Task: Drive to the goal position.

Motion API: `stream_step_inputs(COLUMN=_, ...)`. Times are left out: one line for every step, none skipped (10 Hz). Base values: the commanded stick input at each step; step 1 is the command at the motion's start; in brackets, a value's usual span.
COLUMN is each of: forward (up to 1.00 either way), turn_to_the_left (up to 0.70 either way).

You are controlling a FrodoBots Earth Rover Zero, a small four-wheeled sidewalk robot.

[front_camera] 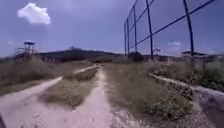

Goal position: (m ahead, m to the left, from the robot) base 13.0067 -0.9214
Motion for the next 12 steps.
stream_step_inputs(forward=0.7, turn_to_the_left=0.0)
stream_step_inputs(forward=0.7, turn_to_the_left=0.0)
stream_step_inputs(forward=0.7, turn_to_the_left=0.0)
stream_step_inputs(forward=0.7, turn_to_the_left=0.16)
stream_step_inputs(forward=0.7, turn_to_the_left=0.2)
stream_step_inputs(forward=0.7, turn_to_the_left=0.09)
stream_step_inputs(forward=0.7, turn_to_the_left=0.0)
stream_step_inputs(forward=0.7, turn_to_the_left=0.0)
stream_step_inputs(forward=0.7, turn_to_the_left=0.0)
stream_step_inputs(forward=0.7, turn_to_the_left=0.0)
stream_step_inputs(forward=0.7, turn_to_the_left=0.0)
stream_step_inputs(forward=0.7, turn_to_the_left=0.0)
